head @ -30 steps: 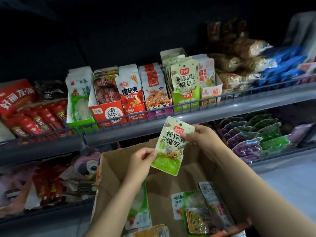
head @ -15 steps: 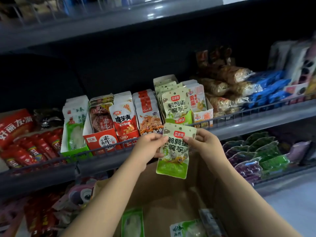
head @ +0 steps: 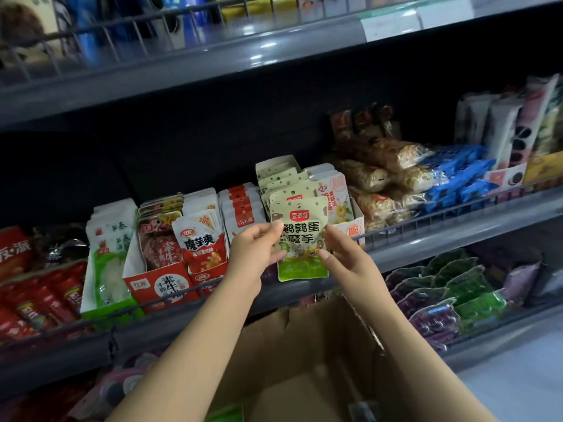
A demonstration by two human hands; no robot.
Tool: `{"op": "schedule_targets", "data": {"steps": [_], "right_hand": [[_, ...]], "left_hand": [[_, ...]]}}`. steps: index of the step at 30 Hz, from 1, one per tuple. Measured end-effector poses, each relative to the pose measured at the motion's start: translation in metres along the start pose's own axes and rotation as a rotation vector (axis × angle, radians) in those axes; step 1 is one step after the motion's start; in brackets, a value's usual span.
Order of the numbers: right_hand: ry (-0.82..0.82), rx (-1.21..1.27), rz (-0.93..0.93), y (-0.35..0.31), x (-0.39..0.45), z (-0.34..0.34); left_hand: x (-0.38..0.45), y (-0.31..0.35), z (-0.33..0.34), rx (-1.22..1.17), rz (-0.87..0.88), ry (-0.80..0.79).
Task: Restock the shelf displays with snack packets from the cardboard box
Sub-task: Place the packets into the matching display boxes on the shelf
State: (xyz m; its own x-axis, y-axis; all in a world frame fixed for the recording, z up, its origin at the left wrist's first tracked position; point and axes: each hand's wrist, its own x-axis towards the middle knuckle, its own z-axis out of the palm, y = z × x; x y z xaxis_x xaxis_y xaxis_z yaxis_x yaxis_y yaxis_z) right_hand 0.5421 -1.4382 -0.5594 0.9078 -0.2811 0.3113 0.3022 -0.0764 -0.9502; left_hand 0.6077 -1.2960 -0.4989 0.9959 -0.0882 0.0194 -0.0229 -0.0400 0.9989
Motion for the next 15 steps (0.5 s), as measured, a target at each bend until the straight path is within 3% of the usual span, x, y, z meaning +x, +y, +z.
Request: {"op": "schedule_targets", "data": {"steps": [15], "right_hand": [[-0.078,-0.167,-0.206,-0.063,0.064,0.001]], "left_hand": [[0.032,0.045,-0.001,-0.247,0.101,-0.048]]}}
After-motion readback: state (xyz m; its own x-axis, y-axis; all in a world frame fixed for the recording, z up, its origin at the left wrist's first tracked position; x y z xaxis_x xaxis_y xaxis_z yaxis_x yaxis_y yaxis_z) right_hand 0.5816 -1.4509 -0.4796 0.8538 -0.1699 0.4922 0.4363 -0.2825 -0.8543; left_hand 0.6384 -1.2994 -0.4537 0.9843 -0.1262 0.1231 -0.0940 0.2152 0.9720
